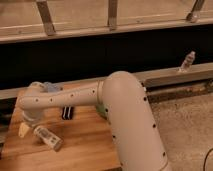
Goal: Stand the bottle upright
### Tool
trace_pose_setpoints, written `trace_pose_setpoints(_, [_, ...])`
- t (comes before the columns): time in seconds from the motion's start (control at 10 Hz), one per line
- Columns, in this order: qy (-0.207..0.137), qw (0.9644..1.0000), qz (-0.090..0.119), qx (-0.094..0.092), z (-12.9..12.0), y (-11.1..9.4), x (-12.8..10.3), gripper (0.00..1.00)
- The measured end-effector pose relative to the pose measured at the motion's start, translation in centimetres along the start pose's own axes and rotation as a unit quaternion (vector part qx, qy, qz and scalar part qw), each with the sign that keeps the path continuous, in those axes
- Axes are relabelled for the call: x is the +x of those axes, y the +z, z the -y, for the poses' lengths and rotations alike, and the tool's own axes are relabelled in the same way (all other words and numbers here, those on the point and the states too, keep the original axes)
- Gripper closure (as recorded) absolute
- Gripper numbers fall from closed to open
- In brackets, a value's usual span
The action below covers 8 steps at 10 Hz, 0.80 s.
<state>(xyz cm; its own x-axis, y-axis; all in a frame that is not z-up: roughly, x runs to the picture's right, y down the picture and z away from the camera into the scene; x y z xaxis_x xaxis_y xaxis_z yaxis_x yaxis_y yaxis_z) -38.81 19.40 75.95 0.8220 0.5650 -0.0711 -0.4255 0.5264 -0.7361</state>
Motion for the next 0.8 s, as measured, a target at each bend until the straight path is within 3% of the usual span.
trace_pose_setpoints(0.5, [0.013,0.9991,-0.04,0.002,0.5,3.0,0.8,0.2])
trace_pose_setpoints(0.8, [0.02,0.9983,-0.055,0.002,0.6,3.7,1.3,0.2])
